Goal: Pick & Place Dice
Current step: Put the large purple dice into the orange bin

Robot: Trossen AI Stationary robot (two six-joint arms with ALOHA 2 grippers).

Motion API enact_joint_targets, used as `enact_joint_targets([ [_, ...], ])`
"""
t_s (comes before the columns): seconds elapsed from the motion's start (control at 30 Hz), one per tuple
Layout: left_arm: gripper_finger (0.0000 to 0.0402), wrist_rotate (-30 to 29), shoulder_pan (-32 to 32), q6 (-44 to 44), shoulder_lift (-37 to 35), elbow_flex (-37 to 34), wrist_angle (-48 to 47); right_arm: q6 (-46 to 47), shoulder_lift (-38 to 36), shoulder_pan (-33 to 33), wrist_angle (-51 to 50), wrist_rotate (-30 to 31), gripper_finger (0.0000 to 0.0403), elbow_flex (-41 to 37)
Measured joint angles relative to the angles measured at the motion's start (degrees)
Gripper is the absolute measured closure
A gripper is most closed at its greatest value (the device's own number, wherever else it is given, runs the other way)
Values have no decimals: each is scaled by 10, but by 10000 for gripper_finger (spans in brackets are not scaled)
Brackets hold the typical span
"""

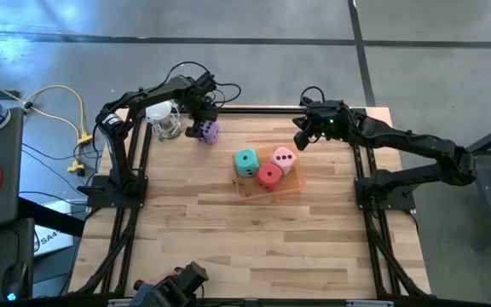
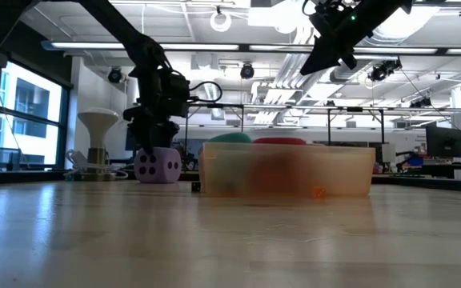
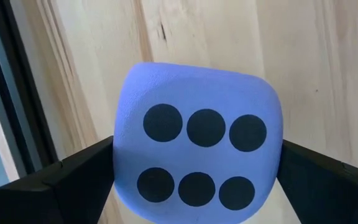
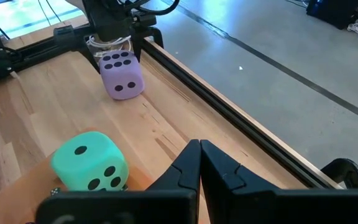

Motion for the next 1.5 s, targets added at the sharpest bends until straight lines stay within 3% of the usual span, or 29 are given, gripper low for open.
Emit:
enact_joint_targets([
  [0.77,29,-8,-15,-12,-25,-2,-12,17,0,2,-35,-10,401,0],
  [1.07,32,-53,-79,-38,-105,0,-37,17,0,2,-35,-33,401,0],
  [1.5,33,-32,-199,-161,-235,1,34,19,0,38,-35,-84,401,0],
])
